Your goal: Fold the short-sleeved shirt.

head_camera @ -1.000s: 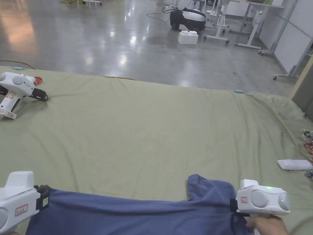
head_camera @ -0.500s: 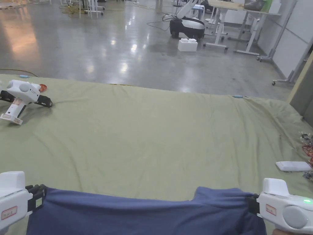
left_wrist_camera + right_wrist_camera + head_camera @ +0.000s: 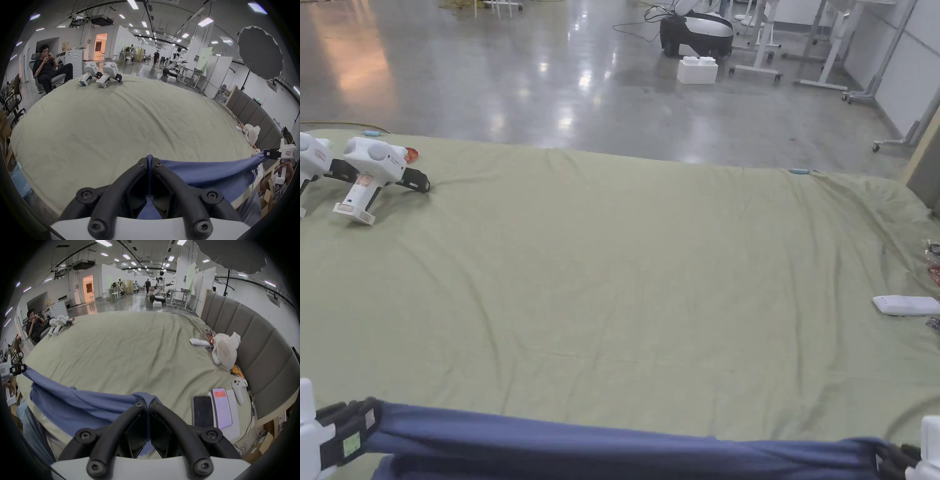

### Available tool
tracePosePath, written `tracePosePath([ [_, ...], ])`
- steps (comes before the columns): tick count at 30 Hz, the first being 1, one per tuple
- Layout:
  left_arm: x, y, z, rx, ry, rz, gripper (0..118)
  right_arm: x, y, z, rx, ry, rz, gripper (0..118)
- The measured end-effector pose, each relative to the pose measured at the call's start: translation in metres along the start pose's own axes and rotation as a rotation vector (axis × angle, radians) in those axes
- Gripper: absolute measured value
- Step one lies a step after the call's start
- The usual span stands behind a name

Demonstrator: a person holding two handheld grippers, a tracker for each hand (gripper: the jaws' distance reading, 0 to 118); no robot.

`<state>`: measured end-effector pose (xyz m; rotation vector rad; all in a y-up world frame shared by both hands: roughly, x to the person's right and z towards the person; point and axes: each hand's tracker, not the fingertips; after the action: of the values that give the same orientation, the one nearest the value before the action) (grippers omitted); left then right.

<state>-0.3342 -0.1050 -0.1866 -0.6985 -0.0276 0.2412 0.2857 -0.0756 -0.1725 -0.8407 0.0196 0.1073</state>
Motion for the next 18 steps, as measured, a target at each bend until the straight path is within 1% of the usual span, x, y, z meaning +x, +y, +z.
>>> tracePosePath([
  [5,-0.003,-0.041,0.003,-0.103,0.042,-0.036,1,-0.004,-0.052,-0.006,-0.118,-0.029,0.032,0],
  [6,-0.005,-0.048,0.000,-0.120,0.045,-0.035,1,-0.007,-0.060,-0.009,-0.133,-0.040,0.059,0],
  [8,-0.006,-0.062,-0.007,-0.170,0.067,-0.055,1,-0.013,-0.075,-0.018,-0.178,-0.062,0.078,0],
  [11,0.001,-0.077,-0.014,-0.217,0.114,-0.109,1,-0.017,-0.089,-0.031,-0.193,-0.053,0.065,0],
  [13,0.003,-0.081,-0.021,-0.219,0.116,-0.107,1,-0.018,-0.094,-0.037,-0.196,-0.059,0.050,0],
  [14,0.006,-0.081,-0.019,-0.215,0.123,-0.109,3,-0.019,-0.096,-0.040,-0.190,-0.056,0.045,1],
  [15,0.007,-0.081,-0.020,-0.209,0.129,-0.109,9,-0.021,-0.096,-0.041,-0.180,-0.056,0.041,3],
  [16,0.009,-0.079,-0.022,-0.205,0.138,-0.108,16,-0.024,-0.096,-0.041,-0.175,-0.058,0.043,19],
  [17,0.011,-0.077,-0.022,-0.197,0.151,-0.114,25,-0.024,-0.095,-0.040,-0.172,-0.060,0.045,42],
  [18,0.016,-0.073,-0.016,-0.195,0.169,-0.124,30,-0.027,-0.092,-0.037,-0.170,-0.078,0.050,58],
])
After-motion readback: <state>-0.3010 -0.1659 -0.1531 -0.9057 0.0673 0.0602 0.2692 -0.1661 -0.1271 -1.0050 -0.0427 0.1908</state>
